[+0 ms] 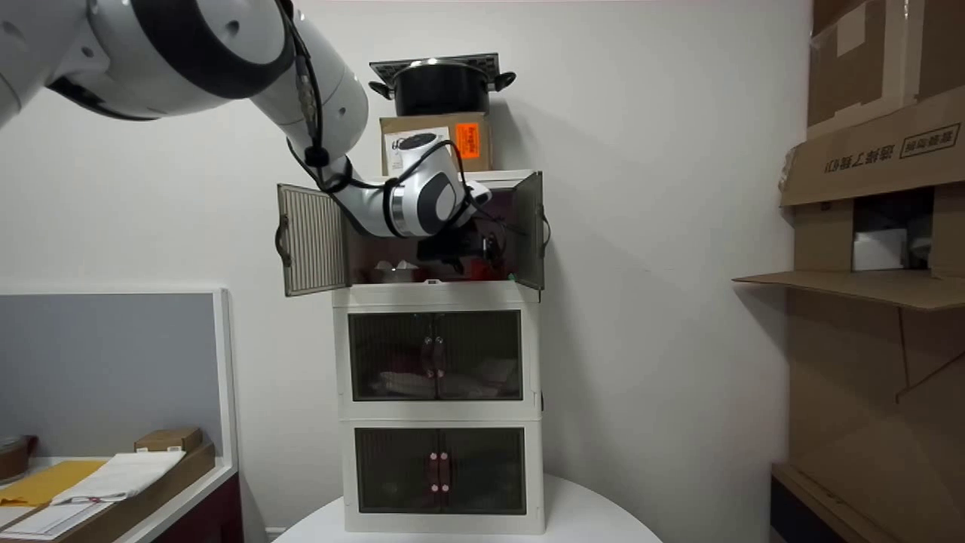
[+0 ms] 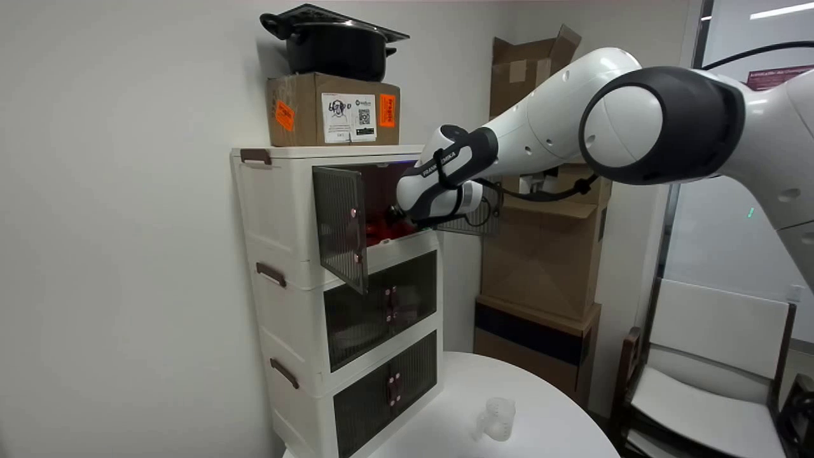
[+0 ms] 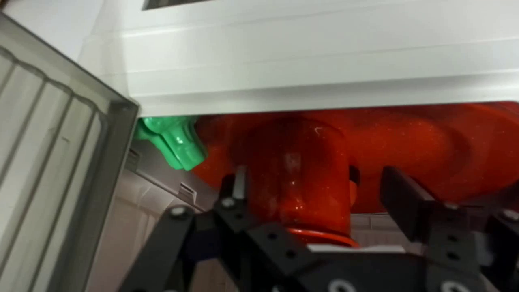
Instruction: Open the top left cabinet door, remove the orange cup from the top cabinet and put it on the table
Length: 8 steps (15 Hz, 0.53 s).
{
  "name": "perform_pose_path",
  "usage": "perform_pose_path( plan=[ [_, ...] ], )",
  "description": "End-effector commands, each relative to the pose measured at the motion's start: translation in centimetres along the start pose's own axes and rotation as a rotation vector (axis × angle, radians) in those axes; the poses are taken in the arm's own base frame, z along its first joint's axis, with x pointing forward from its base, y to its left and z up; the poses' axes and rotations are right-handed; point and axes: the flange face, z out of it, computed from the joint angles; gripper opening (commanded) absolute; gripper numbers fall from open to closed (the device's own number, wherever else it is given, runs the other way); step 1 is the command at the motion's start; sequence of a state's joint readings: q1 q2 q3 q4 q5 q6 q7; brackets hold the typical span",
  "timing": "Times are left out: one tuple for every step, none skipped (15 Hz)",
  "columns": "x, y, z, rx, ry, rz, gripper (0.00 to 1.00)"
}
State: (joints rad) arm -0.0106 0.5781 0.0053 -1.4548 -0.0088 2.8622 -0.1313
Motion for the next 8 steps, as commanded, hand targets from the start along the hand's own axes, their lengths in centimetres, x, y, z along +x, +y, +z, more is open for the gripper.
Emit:
perform_pose_path(
  plan=[
    [0.78, 0.26, 0.64, 0.000, 0.000, -0.008, 0.50],
    [0.78, 0.26, 0.68, 0.001, 0.000, -0.009, 0.44],
    [0.83, 0.27, 0.70, 0.001, 0.000, -0.009, 0.37],
    [0.86, 0.30, 0.72, 0.001, 0.000, -0.008, 0.28],
    [0.89, 0.31, 0.74, 0.001, 0.001, -0.007, 0.21],
    [0.91, 0.34, 0.79, 0.001, 0.000, -0.005, 0.12],
    [0.91, 0.36, 0.83, 0.000, 0.000, -0.004, 0.08],
    [0.88, 0.39, 0.87, 0.000, -0.001, -0.002, 0.06]
  ],
)
